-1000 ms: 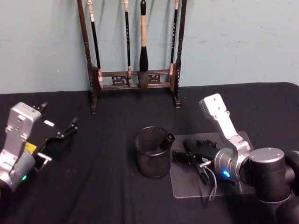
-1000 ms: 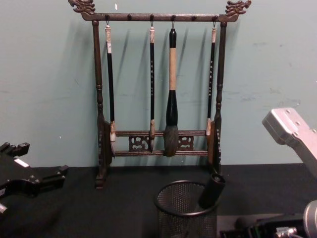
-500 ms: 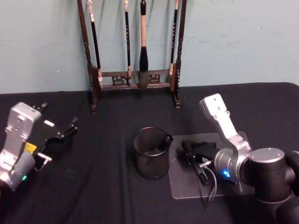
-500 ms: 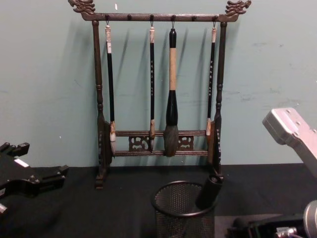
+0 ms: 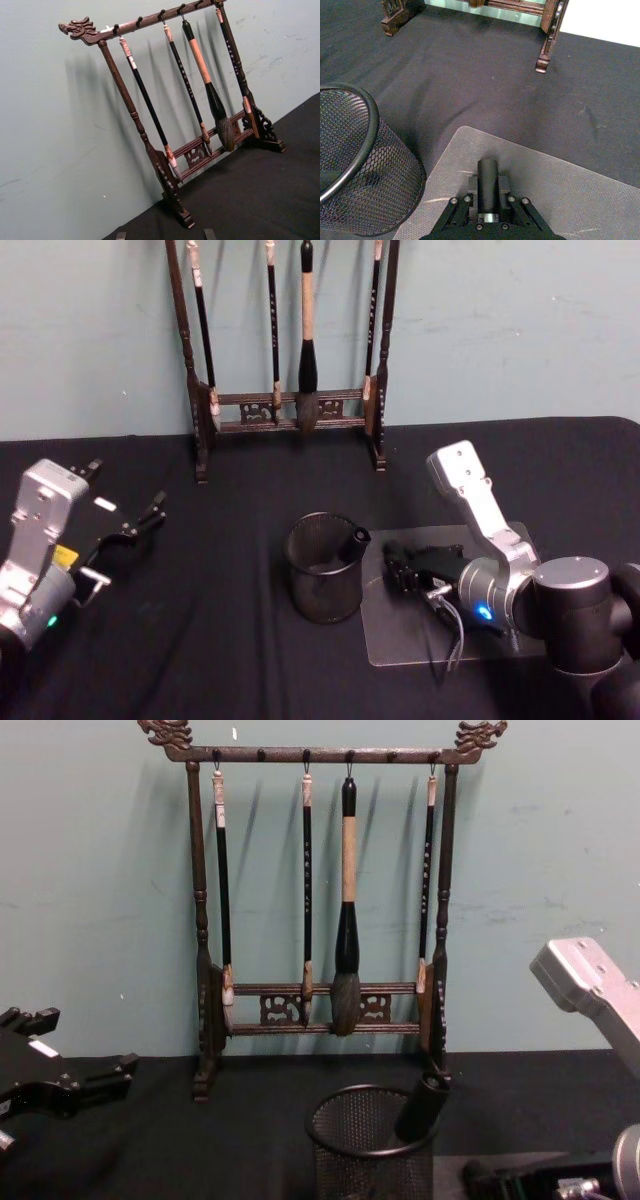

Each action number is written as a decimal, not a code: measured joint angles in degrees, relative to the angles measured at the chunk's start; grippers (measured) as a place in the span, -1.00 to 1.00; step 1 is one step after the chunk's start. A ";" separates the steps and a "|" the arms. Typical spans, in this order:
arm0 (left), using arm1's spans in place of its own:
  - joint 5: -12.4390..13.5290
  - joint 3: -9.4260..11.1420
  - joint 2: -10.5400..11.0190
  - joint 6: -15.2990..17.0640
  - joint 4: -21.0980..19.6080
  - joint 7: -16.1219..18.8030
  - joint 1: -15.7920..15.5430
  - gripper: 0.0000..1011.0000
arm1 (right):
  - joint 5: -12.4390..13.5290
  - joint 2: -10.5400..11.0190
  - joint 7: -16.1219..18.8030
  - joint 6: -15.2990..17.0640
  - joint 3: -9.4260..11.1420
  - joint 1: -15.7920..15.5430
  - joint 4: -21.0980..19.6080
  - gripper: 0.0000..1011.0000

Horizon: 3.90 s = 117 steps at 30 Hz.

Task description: Pick up the water-based marker from the table and place it into the pen holder.

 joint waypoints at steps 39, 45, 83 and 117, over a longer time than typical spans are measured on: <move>0.00 0.00 0.00 0.00 0.00 0.00 0.00 0.98 | 1.46 -0.90 1.00 -20.10 0.39 4.00 1.52 -0.54; 0.00 0.00 0.00 0.00 0.00 0.00 0.00 0.98 | 3.61 -1.89 2.38 -26.18 0.23 7.01 4.05 -0.54; 0.00 0.00 0.00 0.00 0.00 0.00 0.00 0.98 | 19.53 -2.39 18.60 -39.02 -5.25 12.08 13.21 -0.54; 0.00 0.00 0.00 0.00 0.00 0.00 0.00 0.98 | 23.70 2.34 17.57 -33.46 -10.98 11.46 8.82 -0.54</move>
